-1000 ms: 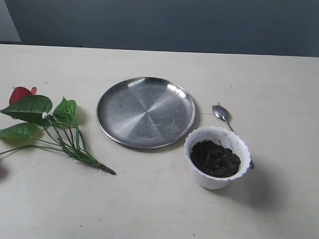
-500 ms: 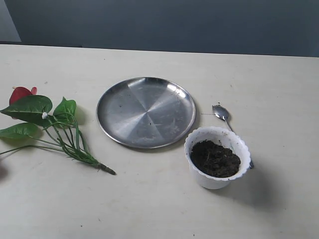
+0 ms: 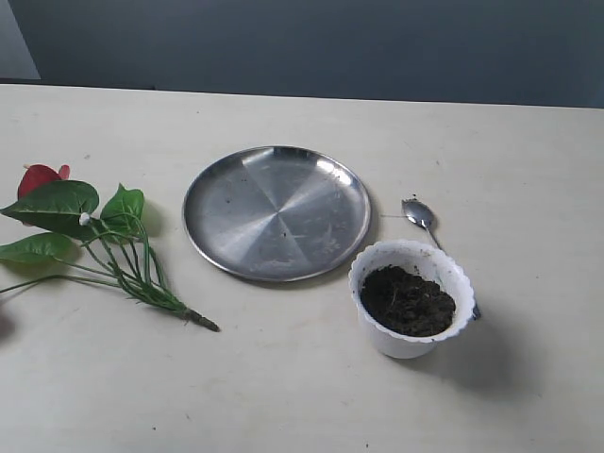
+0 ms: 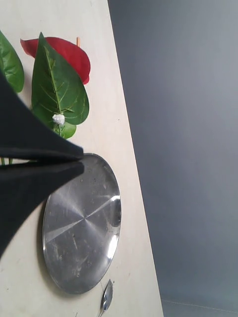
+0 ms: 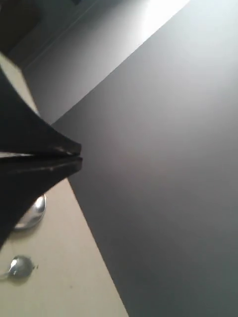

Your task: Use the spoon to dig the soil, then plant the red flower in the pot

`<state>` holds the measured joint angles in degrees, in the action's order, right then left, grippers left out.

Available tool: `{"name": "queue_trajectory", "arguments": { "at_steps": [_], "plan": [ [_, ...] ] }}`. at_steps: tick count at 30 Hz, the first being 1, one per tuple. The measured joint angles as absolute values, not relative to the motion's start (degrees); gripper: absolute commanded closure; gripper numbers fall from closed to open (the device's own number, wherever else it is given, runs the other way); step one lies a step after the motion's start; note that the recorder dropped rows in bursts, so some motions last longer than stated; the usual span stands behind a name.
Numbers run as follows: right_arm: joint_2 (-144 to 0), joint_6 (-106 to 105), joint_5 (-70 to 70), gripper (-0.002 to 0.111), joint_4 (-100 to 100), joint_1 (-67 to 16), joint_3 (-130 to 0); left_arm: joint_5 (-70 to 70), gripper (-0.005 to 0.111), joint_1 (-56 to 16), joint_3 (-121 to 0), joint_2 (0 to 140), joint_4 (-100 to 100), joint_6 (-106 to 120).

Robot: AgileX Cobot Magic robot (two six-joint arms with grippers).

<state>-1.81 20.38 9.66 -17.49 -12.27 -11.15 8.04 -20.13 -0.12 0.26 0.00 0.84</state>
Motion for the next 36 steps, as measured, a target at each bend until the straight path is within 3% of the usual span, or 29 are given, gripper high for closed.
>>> {"name": "queue_trajectory", "arguments": {
  "at_steps": [6, 11, 18, 36],
  "plan": [
    [-20.68, 19.77, 30.77, 0.109, 8.56, -12.27, -24.02, 8.04, 0.106, -20.13, -0.12, 0.26, 0.0, 0.84],
    [-43.15, 10.85, 40.24, 0.109, 5.53, -12.27, -30.38, 8.04, 0.106, -20.13, -0.12, 0.26, 0.0, 0.84],
    [-56.32, 2.05, 42.15, 0.109, -6.27, -12.27, -34.77, 8.04, 0.106, -20.13, -0.12, 0.26, 0.0, 0.84],
    [-74.12, -1.47, 29.93, 0.108, -8.1, -12.27, -35.39, 8.04, 0.106, -20.13, -0.12, 0.26, 0.0, 0.84]
  ]
}}
